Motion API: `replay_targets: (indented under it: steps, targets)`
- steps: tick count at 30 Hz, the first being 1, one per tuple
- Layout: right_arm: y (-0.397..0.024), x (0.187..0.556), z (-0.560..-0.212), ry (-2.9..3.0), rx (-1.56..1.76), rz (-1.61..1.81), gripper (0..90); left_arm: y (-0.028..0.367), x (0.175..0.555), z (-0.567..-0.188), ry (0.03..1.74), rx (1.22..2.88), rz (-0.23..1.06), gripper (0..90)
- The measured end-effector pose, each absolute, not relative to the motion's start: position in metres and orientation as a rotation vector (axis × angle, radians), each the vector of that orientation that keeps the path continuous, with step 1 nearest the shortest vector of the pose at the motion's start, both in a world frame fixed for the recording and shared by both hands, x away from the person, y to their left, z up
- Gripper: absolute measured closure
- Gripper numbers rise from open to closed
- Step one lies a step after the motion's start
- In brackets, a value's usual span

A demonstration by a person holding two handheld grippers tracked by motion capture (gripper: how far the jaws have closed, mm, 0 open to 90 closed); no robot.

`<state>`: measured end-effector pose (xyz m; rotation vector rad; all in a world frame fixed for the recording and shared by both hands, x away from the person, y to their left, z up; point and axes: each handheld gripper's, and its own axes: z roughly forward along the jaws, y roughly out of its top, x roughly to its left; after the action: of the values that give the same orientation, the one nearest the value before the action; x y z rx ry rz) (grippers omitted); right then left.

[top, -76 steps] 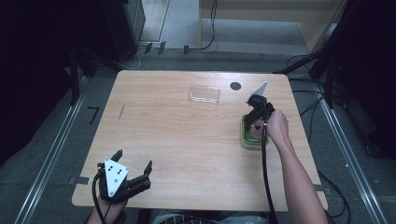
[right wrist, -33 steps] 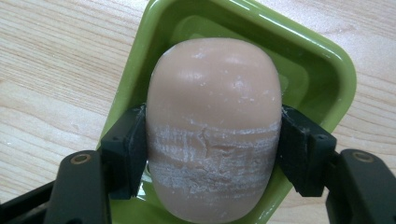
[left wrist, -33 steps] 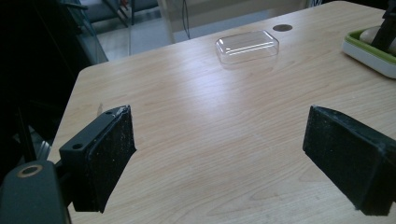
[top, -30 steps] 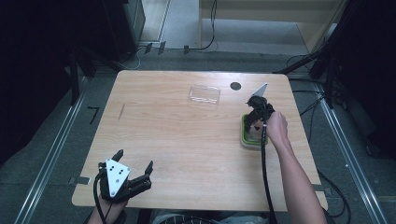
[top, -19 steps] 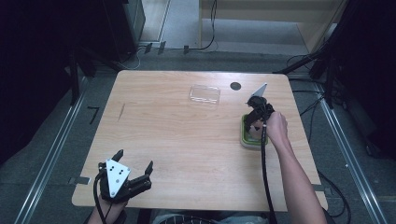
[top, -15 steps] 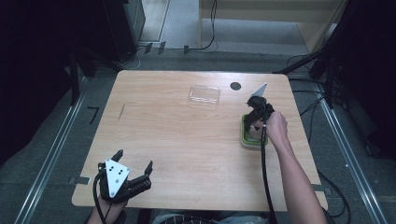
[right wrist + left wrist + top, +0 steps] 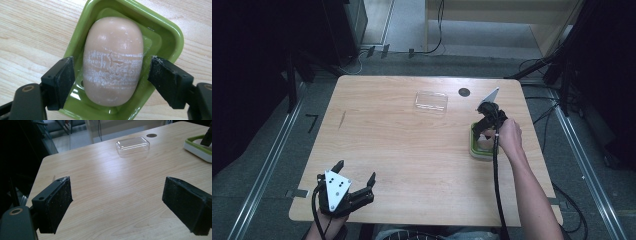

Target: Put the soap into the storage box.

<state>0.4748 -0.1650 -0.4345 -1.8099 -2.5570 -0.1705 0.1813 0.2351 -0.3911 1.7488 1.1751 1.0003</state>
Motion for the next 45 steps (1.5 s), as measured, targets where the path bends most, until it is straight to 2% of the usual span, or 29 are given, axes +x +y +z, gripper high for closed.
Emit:
replay_targets:
  steps: [11, 31, 45]
  targets:
    - [-0.169, 0.458, -0.415, -2.595, -1.787, -0.218, 13.9, 0.235, 0.181, -0.391, 1.176, 1.75, 1.002, 9.7]
    - [-0.177, 0.406, -0.397, -2.67, -1.734, -0.209, 9.9, 0.234, 0.182, -0.391, 1.176, 1.751, 1.002, 9.7]
    - [-0.184, 0.369, -0.4, -2.708, -1.668, -0.176, 9.5, 0.233, 0.182, -0.391, 1.176, 1.758, 1.0, 9.7]
